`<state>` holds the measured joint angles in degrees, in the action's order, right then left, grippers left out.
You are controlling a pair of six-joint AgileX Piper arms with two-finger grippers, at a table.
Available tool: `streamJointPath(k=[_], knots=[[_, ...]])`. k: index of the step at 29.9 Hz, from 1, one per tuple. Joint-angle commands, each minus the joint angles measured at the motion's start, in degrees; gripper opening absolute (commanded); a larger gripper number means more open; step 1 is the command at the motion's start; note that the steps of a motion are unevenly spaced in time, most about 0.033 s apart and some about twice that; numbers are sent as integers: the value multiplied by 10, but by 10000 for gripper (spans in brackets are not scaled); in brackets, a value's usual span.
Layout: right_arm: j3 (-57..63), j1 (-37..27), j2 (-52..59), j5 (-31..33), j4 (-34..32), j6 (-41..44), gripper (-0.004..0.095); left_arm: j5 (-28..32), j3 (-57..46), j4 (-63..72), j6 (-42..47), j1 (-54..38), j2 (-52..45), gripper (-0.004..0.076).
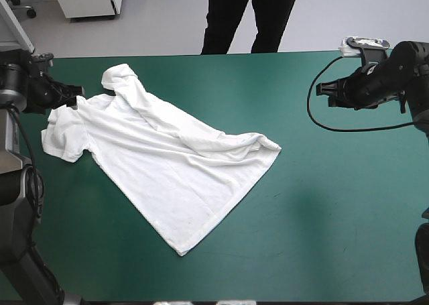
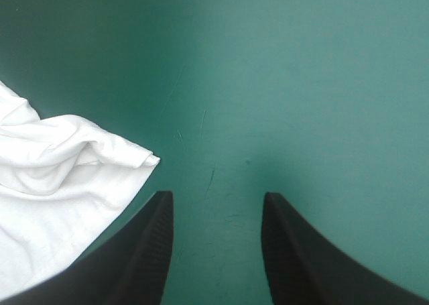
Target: Fold the cloth
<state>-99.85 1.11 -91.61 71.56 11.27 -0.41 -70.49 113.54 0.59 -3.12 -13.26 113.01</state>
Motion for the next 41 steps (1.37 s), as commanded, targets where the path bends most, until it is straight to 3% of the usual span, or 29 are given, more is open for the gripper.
streamJointPath(k=[1,7,14,19,30,41], knots=[[-15,0,27,-2,8,-5,400,-34,-14,64,-2,9,-104,523],[-15,0,27,-2,8,-7,400,-34,-119,63,-12,81,-232,463],[-15,0,27,-2,11,-7,400,-34,-246,54,-6,211,-358,455],[-15,0,27,-1,17,-7,400,-34,-318,57,74,298,-414,469],[-15,0,27,-1,33,-3,400,-22,-470,42,246,472,-429,478],[-15,0,27,-1,35,-3,400,71,-560,52,290,583,-399,478]])
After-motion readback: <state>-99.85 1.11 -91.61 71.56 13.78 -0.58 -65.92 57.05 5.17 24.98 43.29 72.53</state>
